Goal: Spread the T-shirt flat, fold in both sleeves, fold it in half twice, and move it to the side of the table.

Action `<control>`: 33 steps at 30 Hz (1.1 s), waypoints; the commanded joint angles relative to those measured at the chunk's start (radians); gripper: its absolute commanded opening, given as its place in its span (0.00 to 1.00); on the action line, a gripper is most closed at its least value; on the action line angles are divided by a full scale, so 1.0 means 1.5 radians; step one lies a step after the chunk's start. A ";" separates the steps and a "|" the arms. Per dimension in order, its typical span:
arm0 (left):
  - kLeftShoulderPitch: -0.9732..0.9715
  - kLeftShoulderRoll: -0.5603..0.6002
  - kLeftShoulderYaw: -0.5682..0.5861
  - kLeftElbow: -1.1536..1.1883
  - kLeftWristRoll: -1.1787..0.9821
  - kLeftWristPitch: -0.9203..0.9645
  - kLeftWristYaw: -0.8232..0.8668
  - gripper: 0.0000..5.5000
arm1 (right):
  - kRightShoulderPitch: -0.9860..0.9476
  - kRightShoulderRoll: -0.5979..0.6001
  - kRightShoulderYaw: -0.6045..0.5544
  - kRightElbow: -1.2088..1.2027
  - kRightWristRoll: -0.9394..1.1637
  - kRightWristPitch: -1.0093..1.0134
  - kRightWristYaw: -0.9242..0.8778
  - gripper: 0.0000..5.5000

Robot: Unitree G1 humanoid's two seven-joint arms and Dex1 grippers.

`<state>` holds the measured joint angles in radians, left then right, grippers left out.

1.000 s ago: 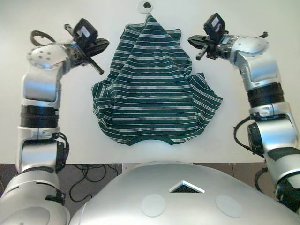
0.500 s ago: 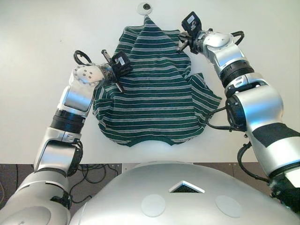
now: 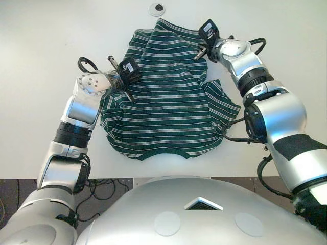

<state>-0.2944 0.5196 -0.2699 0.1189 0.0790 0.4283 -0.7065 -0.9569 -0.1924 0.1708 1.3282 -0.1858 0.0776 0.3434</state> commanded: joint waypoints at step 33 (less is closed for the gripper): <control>-0.357 -0.154 0.197 0.723 -0.076 -0.184 0.145 0.01 | 0.359 -0.133 0.142 -0.687 0.067 0.267 0.384 0.00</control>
<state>-0.8048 0.2984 0.0237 1.1655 -0.0525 0.1643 -0.5021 -0.4403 -0.3355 0.3625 0.2654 -0.0498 0.4395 0.9203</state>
